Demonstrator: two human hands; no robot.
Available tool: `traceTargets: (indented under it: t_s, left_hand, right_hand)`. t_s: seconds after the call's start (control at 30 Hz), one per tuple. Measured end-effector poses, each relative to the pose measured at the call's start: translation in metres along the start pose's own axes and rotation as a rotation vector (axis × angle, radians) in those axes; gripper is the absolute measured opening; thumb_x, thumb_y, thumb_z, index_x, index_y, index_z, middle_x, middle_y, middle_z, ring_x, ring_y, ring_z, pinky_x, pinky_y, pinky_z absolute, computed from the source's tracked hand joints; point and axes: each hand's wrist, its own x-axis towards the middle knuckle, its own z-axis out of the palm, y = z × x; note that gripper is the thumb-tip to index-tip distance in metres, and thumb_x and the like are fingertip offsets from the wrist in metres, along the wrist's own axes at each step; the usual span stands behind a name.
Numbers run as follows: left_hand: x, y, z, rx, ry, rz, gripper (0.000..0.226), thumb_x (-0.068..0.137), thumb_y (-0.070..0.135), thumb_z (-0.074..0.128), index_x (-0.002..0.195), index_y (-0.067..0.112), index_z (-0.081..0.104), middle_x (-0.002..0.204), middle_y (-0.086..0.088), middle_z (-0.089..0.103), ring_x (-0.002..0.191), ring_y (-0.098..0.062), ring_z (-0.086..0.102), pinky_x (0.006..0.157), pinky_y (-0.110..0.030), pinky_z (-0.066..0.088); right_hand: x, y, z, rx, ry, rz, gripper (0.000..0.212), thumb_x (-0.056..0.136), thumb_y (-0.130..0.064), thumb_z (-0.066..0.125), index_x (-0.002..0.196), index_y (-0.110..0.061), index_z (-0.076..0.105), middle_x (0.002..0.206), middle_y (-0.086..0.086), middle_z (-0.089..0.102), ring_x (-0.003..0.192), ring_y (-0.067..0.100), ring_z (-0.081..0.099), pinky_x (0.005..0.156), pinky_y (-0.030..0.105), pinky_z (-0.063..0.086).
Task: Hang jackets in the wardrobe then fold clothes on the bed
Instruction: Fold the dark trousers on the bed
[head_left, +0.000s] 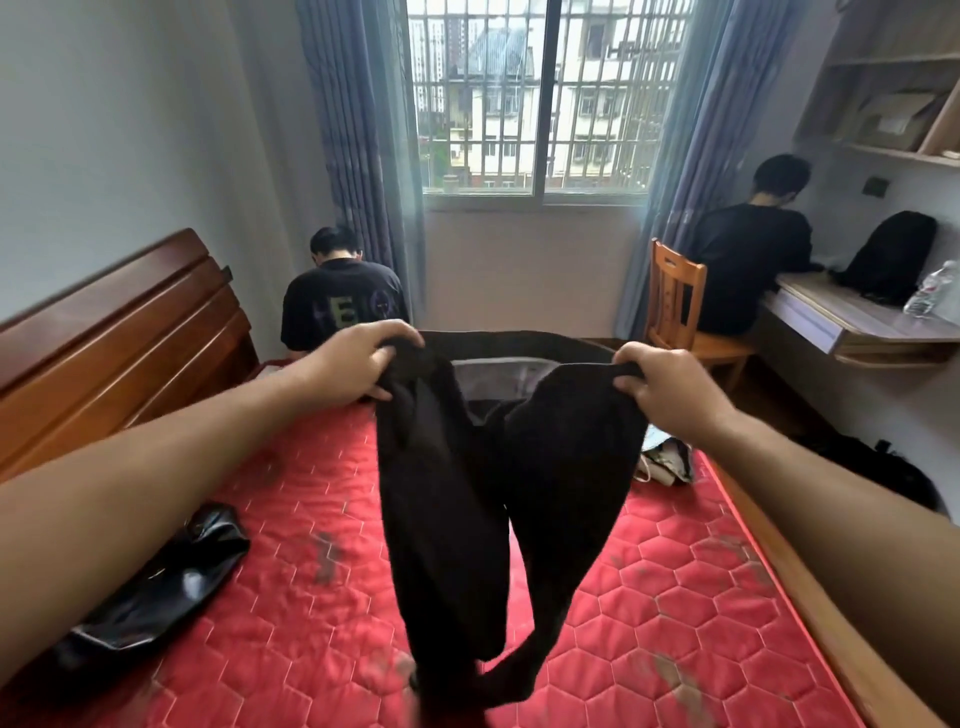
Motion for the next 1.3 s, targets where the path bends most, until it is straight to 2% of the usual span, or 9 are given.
traceTargets:
  t_s: [0.23,0.33,0.53,0.6,0.73,0.93,1.07,1.2,1.3]
  left_hand:
    - [-0.005,-0.012,-0.031,0.260,-0.066,0.052,0.017,0.095,0.015,0.061,0.091,0.030,0.069,0.090,0.004,0.069,0.080,-0.006,0.064,0.077,-0.026,0.052]
    - [-0.010,-0.013,-0.028,0.378,-0.092,0.133,0.022,0.083,0.025,0.083,0.082,0.024,0.061,0.071,0.009,0.059,0.065,-0.002,0.057,0.063,-0.017,0.044]
    - [-0.008,0.000,-0.050,0.199,0.013,0.052,0.018,0.093,0.009,0.069,0.077,0.003,0.063,0.061,0.002,0.062,0.060,-0.009,0.061,0.059,-0.018,0.050]
    - [-0.003,0.015,-0.062,0.142,0.109,0.072,0.020,0.096,0.011,0.066,0.081,-0.002,0.063,0.070,-0.017,0.062,0.066,-0.019,0.059,0.065,-0.028,0.051]
    - [0.006,0.024,-0.072,-0.279,0.235,-0.026,0.006,0.097,0.008,0.059,0.097,0.003,0.061,0.078,-0.012,0.057,0.071,-0.017,0.063,0.062,-0.030,0.055]
    - [0.005,0.017,-0.043,-0.450,0.263,-0.284,0.022,0.091,0.010,0.058,0.070,0.016,0.053,0.058,-0.004,0.045,0.042,-0.013,0.044,0.039,-0.019,0.035]
    - [-0.004,0.037,-0.009,-0.643,0.243,-0.420,0.022,0.092,0.006,0.056,0.072,0.014,0.058,0.064,-0.006,0.050,0.046,-0.014,0.049,0.041,-0.020,0.042]
    - [-0.020,0.079,0.052,-0.672,0.034,-0.281,0.022,0.099,0.007,0.056,0.078,0.009,0.060,0.067,-0.005,0.058,0.056,-0.014,0.061,0.052,-0.029,0.056]
    - [-0.026,0.104,0.083,-0.542,-0.058,-0.158,0.012,0.100,0.013,0.059,0.091,0.006,0.062,0.082,-0.011,0.061,0.077,-0.018,0.065,0.073,-0.035,0.062]
  right_hand:
    - [0.014,0.025,-0.026,-0.002,0.042,0.017,0.006,0.098,-0.026,0.065,0.098,-0.020,0.067,0.090,0.005,0.071,0.082,0.026,0.067,0.079,0.050,0.057]
    - [0.014,0.028,-0.026,0.012,0.044,0.034,0.008,0.098,-0.030,0.064,0.095,-0.023,0.064,0.086,0.004,0.070,0.080,0.025,0.067,0.077,0.050,0.057]
    - [0.016,0.024,-0.041,0.114,0.130,0.033,0.014,0.098,-0.026,0.066,0.088,-0.016,0.064,0.078,-0.003,0.063,0.075,0.013,0.062,0.060,0.022,0.039]
    - [0.024,0.017,-0.050,0.238,0.249,0.077,0.022,0.097,-0.028,0.067,0.083,-0.011,0.063,0.076,0.004,0.062,0.071,0.016,0.060,0.060,0.026,0.042]
    - [0.030,0.003,-0.062,0.492,0.359,0.140,0.025,0.096,-0.028,0.064,0.080,-0.008,0.060,0.077,0.018,0.061,0.069,0.025,0.059,0.062,0.036,0.050]
    - [0.026,0.001,-0.046,0.720,0.266,0.378,0.028,0.079,-0.035,0.066,0.078,-0.007,0.066,0.077,0.020,0.066,0.074,0.039,0.064,0.066,0.047,0.054]
    - [0.016,-0.027,-0.038,1.029,0.168,0.575,0.014,0.082,-0.014,0.066,0.069,-0.009,0.066,0.070,0.016,0.060,0.064,0.029,0.059,0.062,0.041,0.047]
    - [-0.002,-0.082,-0.020,1.149,-0.121,0.439,0.020,0.088,-0.002,0.061,0.070,-0.011,0.062,0.059,0.009,0.059,0.052,0.023,0.060,0.051,0.033,0.054]
    - [-0.011,-0.111,-0.005,1.027,-0.182,0.269,0.022,0.086,-0.018,0.066,0.067,-0.007,0.064,0.072,0.013,0.060,0.072,0.027,0.062,0.069,0.055,0.059]
